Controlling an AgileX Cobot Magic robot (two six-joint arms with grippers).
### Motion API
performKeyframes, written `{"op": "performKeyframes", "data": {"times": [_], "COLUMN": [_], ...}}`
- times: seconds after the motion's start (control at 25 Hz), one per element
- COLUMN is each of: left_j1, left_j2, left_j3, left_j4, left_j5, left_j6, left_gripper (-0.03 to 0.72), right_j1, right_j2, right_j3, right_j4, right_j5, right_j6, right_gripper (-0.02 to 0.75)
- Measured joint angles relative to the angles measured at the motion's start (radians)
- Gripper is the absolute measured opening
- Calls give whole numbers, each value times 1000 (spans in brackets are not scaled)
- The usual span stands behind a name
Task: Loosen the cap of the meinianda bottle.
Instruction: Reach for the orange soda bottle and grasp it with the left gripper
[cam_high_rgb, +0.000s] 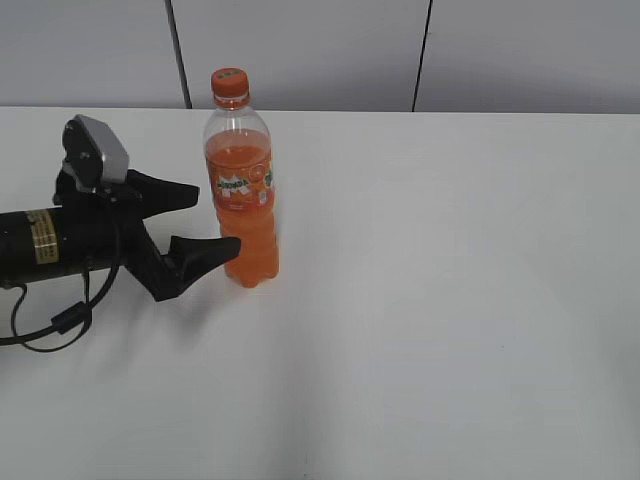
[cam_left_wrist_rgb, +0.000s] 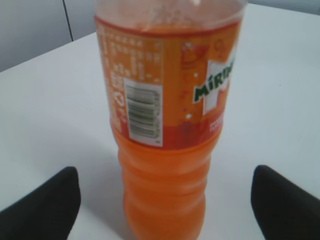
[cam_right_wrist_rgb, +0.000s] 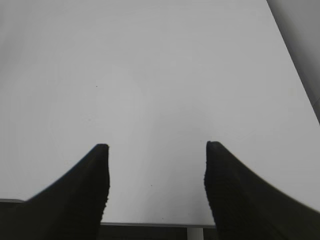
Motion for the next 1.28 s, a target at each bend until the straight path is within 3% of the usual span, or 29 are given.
{"op": "performKeyframes", "data": {"times": [0.44, 0.6, 0.92, 1.12, 1.28], "left_j1": [-94, -98, -99, -98, -98], "left_j2": [74, 82, 82, 82, 84], "left_j3": [-106, -107, -107, -107, -107], "left_j4": [-83, -124, -97, -50, 61], "left_j5": [40, 55, 61, 46, 4], "left_j6": [0, 0, -2, -2, -2], "left_gripper": [620, 567, 411, 403, 403], "right_j1": [0, 0, 0, 0, 0], "right_j2": [0, 0, 0, 20, 143], "right_j3": [0, 0, 0, -37, -107], "right_j4": [0, 0, 0, 6, 6], "right_j5": [0, 0, 0, 10, 15], "right_j6": [0, 0, 0, 0, 0], "right_gripper": [455, 455, 455, 455, 455]}}
